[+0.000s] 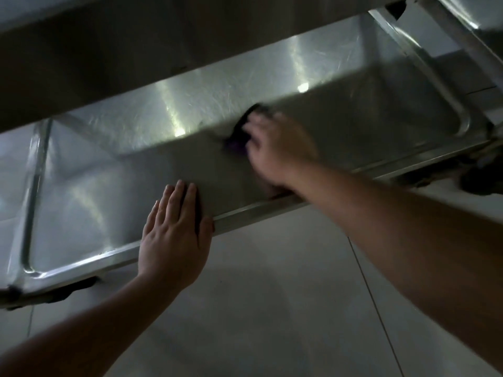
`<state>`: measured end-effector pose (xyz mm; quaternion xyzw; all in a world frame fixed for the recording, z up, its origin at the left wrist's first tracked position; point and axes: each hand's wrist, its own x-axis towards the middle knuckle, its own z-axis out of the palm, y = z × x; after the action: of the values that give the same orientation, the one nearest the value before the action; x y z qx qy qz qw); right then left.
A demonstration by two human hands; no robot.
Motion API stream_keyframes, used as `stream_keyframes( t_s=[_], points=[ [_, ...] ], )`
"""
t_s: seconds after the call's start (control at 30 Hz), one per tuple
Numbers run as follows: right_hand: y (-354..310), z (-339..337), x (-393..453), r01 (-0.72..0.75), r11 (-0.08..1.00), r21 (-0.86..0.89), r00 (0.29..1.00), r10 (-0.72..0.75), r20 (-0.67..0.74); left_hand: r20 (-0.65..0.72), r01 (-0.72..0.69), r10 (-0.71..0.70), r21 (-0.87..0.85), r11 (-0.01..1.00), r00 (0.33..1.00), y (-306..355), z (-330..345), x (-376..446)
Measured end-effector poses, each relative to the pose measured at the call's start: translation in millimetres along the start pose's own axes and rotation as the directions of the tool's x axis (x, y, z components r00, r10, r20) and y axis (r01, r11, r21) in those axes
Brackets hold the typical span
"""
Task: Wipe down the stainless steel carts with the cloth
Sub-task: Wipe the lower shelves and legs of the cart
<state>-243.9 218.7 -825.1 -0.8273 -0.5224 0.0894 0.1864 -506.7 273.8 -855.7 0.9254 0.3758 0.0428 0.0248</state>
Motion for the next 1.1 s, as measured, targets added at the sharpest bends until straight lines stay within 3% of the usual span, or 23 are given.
stream_keyframes(
  t_s=[0.1, 0.17, 0.27, 0.33, 0.4, 0.47, 0.5, 0.57, 0.63, 0.73, 0.8, 0.87, 0.93, 1.03, 1.1],
  points=[
    [-31, 17, -27, 0.284, 0.958, 0.03, 0.952, -0.286, 0.111, 0.006, -0.022, 0.022, 0.011, 1.0, 1.0, -2, 0, 1],
    [-10, 6, -18, 0.293, 0.956, 0.023, 0.948, -0.294, 0.122, 0.003, -0.015, 0.015, 0.007, 1.0, 1.0, -3, 0, 1],
    [47, -24, 9, 0.048, 0.999, -0.007, 0.999, -0.047, 0.025, -0.001, -0.001, 0.001, -0.008, 1.0, 1.0, -3, 1, 0],
    [98, -48, 27, -0.264, 0.965, -0.008, 0.957, 0.261, -0.126, 0.004, 0.003, -0.003, -0.007, 1.0, 1.0, -3, 1, -1],
    [145, -71, 39, -0.597, 0.802, -0.019, 0.776, 0.57, -0.27, 0.012, 0.006, -0.006, -0.004, 1.0, 1.0, -3, 1, -1],
    [166, -80, 45, -0.783, 0.62, 0.057, 0.596, 0.772, -0.221, 0.024, 0.019, -0.019, 0.006, 1.0, 1.0, -1, 1, 0],
    [164, -78, 48, -0.807, 0.583, 0.095, 0.561, 0.806, -0.186, 0.026, 0.027, -0.027, 0.009, 1.0, 0.999, 0, 1, 0],
    [148, -64, 55, -0.772, 0.633, 0.054, 0.607, 0.76, -0.232, 0.035, 0.043, -0.043, 0.003, 0.999, 0.998, 2, 2, 1],
    [112, -48, 68, -0.625, 0.778, -0.063, 0.764, 0.593, -0.255, 0.042, 0.048, -0.048, -0.003, 0.999, 0.998, 4, 2, 2],
    [25, -12, 83, -0.387, 0.92, -0.058, 0.917, 0.379, -0.122, 0.058, 0.05, -0.049, -0.005, 0.999, 0.997, 5, -1, 3],
    [-45, 18, 80, -0.131, 0.991, -0.033, 0.991, 0.131, 0.017, 0.076, 0.057, -0.055, -0.018, 0.998, 0.996, 5, -4, 3],
    [-105, 43, 69, 0.148, 0.989, 0.022, 0.972, -0.15, 0.18, 0.105, 0.057, -0.054, -0.022, 0.998, 0.993, 6, -7, 3],
    [-136, 55, 60, 0.277, 0.957, 0.088, 0.912, -0.291, 0.289, 0.118, 0.046, -0.043, -0.022, 0.999, 0.992, 7, -11, 3],
    [-131, 55, 66, 0.259, 0.962, 0.08, 0.921, -0.271, 0.28, 0.12, 0.049, -0.04, -0.075, 0.996, 0.992, 4, -16, 3],
    [-101, 46, 75, 0.131, 0.991, 0.015, 0.974, -0.132, 0.182, 0.104, 0.035, -0.024, -0.103, 0.994, 0.994, -4, -19, 1]
  ],
)
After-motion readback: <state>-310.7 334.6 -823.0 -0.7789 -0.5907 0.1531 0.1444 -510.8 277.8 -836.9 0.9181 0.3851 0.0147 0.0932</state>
